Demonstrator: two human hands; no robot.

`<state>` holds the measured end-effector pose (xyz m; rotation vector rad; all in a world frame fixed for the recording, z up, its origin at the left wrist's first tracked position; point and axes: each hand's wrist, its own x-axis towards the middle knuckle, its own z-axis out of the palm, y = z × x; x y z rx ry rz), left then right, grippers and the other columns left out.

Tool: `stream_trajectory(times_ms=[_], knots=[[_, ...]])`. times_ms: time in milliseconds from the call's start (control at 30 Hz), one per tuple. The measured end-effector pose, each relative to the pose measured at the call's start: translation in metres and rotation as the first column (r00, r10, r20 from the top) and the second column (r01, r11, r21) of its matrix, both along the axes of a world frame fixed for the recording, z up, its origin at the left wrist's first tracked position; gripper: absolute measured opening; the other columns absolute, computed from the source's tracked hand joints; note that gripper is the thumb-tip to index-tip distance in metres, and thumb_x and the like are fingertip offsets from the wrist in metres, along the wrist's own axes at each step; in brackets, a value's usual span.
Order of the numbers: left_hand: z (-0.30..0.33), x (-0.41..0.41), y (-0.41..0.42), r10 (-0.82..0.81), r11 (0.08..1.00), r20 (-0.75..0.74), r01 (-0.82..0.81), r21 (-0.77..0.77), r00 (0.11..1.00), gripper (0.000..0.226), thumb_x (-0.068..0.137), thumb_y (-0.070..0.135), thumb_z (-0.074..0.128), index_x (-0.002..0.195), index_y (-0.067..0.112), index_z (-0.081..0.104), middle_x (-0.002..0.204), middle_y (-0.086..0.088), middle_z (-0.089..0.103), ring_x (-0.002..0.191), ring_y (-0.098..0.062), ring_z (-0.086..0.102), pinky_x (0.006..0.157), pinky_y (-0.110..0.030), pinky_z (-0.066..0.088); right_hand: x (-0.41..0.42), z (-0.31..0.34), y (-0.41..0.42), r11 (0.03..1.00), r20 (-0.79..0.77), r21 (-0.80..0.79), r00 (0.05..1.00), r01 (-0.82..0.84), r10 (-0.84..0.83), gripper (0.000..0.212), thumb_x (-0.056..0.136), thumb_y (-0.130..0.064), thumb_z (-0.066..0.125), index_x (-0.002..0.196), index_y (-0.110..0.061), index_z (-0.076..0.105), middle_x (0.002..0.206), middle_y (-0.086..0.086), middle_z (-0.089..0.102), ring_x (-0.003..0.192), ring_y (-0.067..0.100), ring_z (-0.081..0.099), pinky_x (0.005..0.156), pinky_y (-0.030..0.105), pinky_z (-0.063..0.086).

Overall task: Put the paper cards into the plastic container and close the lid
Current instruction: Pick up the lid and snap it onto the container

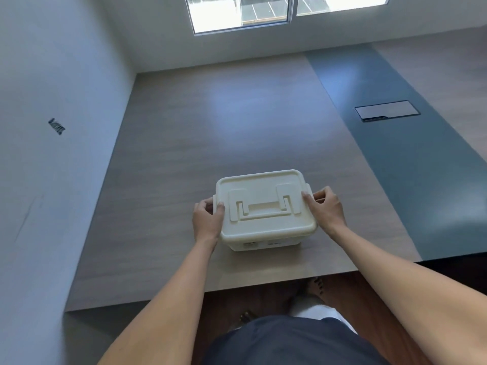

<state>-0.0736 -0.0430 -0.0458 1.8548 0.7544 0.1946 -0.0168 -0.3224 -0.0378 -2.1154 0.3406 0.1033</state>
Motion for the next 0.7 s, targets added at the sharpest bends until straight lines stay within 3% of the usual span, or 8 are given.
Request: stream_trajectory(times_ms=[67,200,300,367,433,533,600,700], knots=[[-0.001,-0.003,-0.001,0.009,1.0,0.012,-0.009,0.026,1.0,0.023,0.087,0.024,0.068,0.108,0.013,0.066,0.113,-0.008,0.065,0.091,-0.016,0.064,0.087,-0.032,0.053,-0.004,-0.004,0.0,1.0,0.002,-0.009,1.0,-0.019,0.019,0.04,0.087,-0.047,0.063,0.092,-0.008,0.056,0.088,0.004,0.066,0.08,0.021,0.063,0.069,0.035,0.05],[-0.008,-0.006,-0.006,0.003,1.0,0.033,-0.002,-0.029,0.999,0.022,0.091,0.027,0.064,0.11,0.019,0.058,0.114,-0.008,0.065,0.101,-0.021,0.065,0.09,-0.039,0.054,-0.004,-0.013,0.003,0.999,-0.015,0.045,1.0,-0.017,0.018,0.046,0.089,-0.055,0.058,0.094,-0.009,0.054,0.092,0.006,0.065,0.084,0.023,0.064,0.071,0.04,0.052],[-0.007,-0.003,-0.007,0.017,0.979,0.002,-0.016,-0.205,1.0,0.032,0.094,0.035,0.06,0.121,0.02,0.051,0.119,-0.006,0.062,0.101,-0.02,0.065,0.087,-0.04,0.056,0.005,-0.013,0.006,0.993,-0.029,0.116,0.999,-0.016,0.02,0.048,0.086,-0.057,0.062,0.094,-0.01,0.056,0.095,0.006,0.068,0.086,0.022,0.065,0.076,0.041,0.053],[-0.005,0.0,-0.007,0.035,0.929,-0.033,-0.045,-0.366,0.999,0.036,0.096,0.036,0.059,0.129,0.023,0.05,0.108,0.0,0.066,0.091,-0.019,0.067,0.082,-0.039,0.058,0.01,-0.011,0.007,0.979,-0.06,0.202,0.998,-0.008,0.021,0.049,0.081,-0.056,0.069,0.102,-0.012,0.059,0.099,0.005,0.07,0.089,0.019,0.068,0.079,0.04,0.057],[-0.006,0.005,-0.002,0.079,0.865,-0.043,-0.09,-0.494,0.996,0.039,0.095,0.031,0.063,0.132,0.023,0.051,0.1,0.002,0.069,0.088,-0.022,0.069,0.086,-0.046,0.058,0.016,-0.012,0.006,0.952,-0.11,0.305,0.994,0.026,0.008,0.06,0.075,-0.054,0.076,0.116,-0.013,0.059,0.105,0.005,0.07,0.093,0.017,0.07,0.084,0.039,0.059],[-0.003,0.015,0.006,0.142,0.77,-0.066,-0.152,-0.62,0.988,0.051,0.09,0.018,0.07,0.136,0.02,0.048,0.101,-0.011,0.071,0.089,-0.028,0.068,0.092,-0.055,0.054,0.026,-0.013,0.007,0.893,-0.201,0.441,0.98,0.087,0.004,0.08,0.066,-0.052,0.084,0.127,-0.009,0.056,0.11,0.009,0.069,0.094,0.022,0.072,0.086,0.043,0.059],[-0.001,0.018,0.012,0.142,0.725,-0.107,-0.177,-0.666,0.984,0.053,0.088,0.011,0.071,0.132,0.019,0.044,0.101,-0.014,0.069,0.088,-0.028,0.067,0.094,-0.053,0.052,0.032,-0.012,0.011,0.822,-0.262,0.558,0.964,0.113,0.046,0.071,0.07,-0.042,0.084,0.121,0.0,0.061,0.109,0.015,0.072,0.088,0.025,0.074,0.08,0.044,0.061],[-0.003,0.02,0.023,0.109,0.627,-0.144,-0.18,-0.758,0.984,0.076,0.075,0.01,0.08,0.139,0.001,0.041,0.121,-0.02,0.067,0.109,-0.035,0.066,0.089,-0.053,0.056,0.036,-0.006,0.016,0.754,-0.342,0.64,0.933,0.146,0.11,0.045,0.08,-0.024,0.079,0.111,0.006,0.066,0.104,0.021,0.074,0.081,0.03,0.074,0.07,0.044,0.063]])
